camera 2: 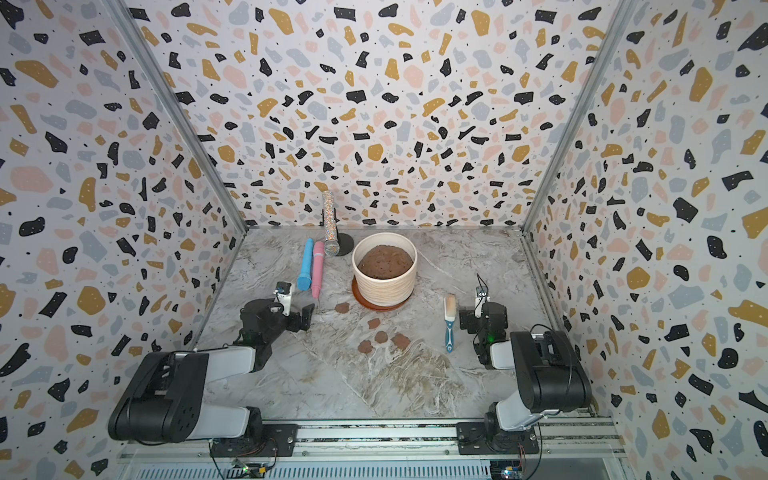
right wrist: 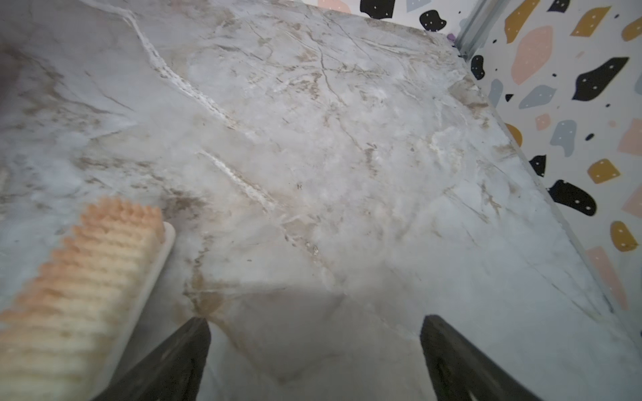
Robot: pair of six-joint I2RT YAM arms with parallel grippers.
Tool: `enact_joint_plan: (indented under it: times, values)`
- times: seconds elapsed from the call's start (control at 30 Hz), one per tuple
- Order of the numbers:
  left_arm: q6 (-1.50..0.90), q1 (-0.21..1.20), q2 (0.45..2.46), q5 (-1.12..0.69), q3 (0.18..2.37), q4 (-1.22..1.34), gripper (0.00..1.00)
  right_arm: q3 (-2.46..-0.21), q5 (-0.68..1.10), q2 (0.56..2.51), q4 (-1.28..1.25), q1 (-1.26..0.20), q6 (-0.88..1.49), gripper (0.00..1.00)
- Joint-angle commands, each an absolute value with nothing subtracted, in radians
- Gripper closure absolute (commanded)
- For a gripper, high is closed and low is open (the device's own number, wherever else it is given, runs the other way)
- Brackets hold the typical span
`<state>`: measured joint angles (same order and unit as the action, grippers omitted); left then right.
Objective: Scrub the dried mud off the ceramic pot
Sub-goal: Reset both arms
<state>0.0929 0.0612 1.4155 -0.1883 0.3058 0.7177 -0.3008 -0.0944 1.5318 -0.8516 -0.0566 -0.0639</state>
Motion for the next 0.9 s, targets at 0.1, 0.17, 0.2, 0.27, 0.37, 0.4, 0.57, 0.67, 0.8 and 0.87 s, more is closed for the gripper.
enact_joint_plan:
  times: [0.1, 0.17, 0.2, 0.27, 0.37, 0.4, 0.57, 0.67, 0.8, 0.87]
  values:
    - [0.081, 0.066, 1.401, -0.098, 0.296, 0.846, 0.0, -0.341, -0.09, 1.513, -0.915, -0.054, -0.053, 0.0]
    - [0.069, 0.066, 1.413, -0.073, 0.306, 0.837, 0.0, -0.347, -0.088, 1.51, -0.88, -0.054, -0.049, 0.0]
    - [0.059, 0.066, 1.418, -0.05, 0.329, 0.793, 0.0, -0.341, -0.088, 1.518, -0.912, -0.054, -0.052, 0.0]
    - [0.052, 0.066, 1.423, -0.035, 0.339, 0.791, 0.0, -0.346, -0.091, 1.506, -0.88, -0.054, -0.051, 0.0]
    - [0.054, 0.066, 1.418, -0.033, 0.339, 0.787, 0.0, -0.344, -0.091, 1.51, -0.896, -0.054, -0.05, 0.0]
    - [0.053, 0.066, 1.417, -0.033, 0.339, 0.787, 0.0, -0.345, -0.091, 1.508, -0.886, -0.054, -0.05, 0.0]
    - [0.053, 0.066, 1.407, -0.028, 0.33, 0.794, 0.0, -0.342, -0.089, 1.512, -0.899, -0.055, -0.049, 0.0]
    - [0.053, 0.066, 1.404, -0.03, 0.327, 0.796, 0.0, -0.343, -0.089, 1.511, -0.896, -0.054, -0.05, 0.0]
    - [0.052, 0.066, 1.403, -0.031, 0.328, 0.795, 0.0, -0.342, -0.089, 1.511, -0.899, -0.055, -0.049, 0.0]
    - [0.051, 0.066, 1.402, -0.031, 0.327, 0.796, 0.0, -0.343, -0.089, 1.511, -0.897, -0.054, -0.05, 0.0]
